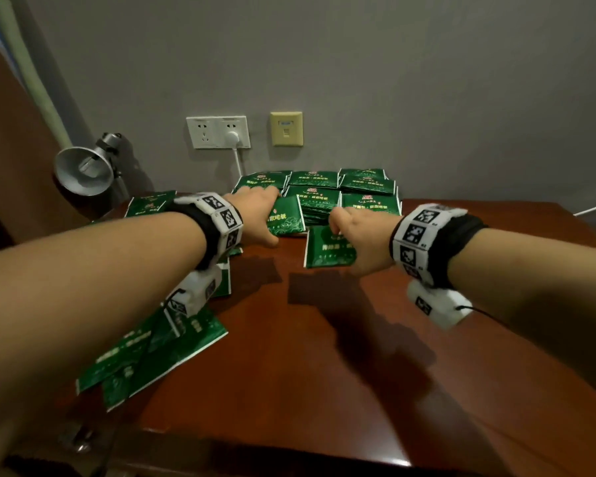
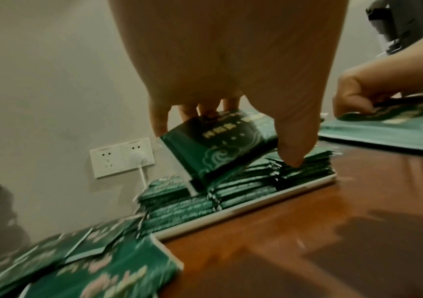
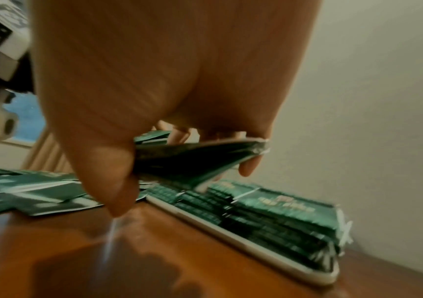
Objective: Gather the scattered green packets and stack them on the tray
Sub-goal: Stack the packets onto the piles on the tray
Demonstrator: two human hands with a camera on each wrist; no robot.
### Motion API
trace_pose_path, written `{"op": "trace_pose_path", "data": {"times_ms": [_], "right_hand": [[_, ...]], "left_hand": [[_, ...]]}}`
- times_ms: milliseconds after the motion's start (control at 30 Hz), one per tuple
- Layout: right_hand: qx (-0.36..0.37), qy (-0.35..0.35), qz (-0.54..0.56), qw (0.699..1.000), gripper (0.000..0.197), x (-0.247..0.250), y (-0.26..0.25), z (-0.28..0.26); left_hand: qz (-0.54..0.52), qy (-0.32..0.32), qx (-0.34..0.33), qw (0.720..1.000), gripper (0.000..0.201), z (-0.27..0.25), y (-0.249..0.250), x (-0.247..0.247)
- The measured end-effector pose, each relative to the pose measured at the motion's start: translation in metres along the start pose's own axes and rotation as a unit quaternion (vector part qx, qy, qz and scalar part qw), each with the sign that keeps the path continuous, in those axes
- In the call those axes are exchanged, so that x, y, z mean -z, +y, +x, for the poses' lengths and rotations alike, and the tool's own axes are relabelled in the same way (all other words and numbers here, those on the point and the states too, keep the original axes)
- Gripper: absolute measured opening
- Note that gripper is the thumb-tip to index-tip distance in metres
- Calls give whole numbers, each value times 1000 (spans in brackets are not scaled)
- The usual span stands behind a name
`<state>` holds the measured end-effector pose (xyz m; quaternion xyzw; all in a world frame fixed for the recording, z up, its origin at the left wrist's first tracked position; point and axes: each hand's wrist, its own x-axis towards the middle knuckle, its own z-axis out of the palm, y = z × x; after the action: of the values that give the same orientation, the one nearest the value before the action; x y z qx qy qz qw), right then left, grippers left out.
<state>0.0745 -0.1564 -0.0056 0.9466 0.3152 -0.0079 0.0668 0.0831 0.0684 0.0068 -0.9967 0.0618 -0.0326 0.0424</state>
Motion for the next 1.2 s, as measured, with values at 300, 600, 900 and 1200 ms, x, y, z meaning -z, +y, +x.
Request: {"op": "trace_pose_path", "data": {"times_ms": [300,600,900,1200], "right_hand": [[-151,71,-5,986,66,48,135,85],[-141,41,0,989,61,46,203,199],[-144,3,1,990,69,29,216,228],[-93,6,-35,995,52,40,153,163]], "left_hand": [[7,47,-41,998,68,148,18,44],[33,-33,-28,999,69,284,23,30],[35,-47,-31,998,93,321,27,8],[87,-47,-26,995,74,229,11,31]]}}
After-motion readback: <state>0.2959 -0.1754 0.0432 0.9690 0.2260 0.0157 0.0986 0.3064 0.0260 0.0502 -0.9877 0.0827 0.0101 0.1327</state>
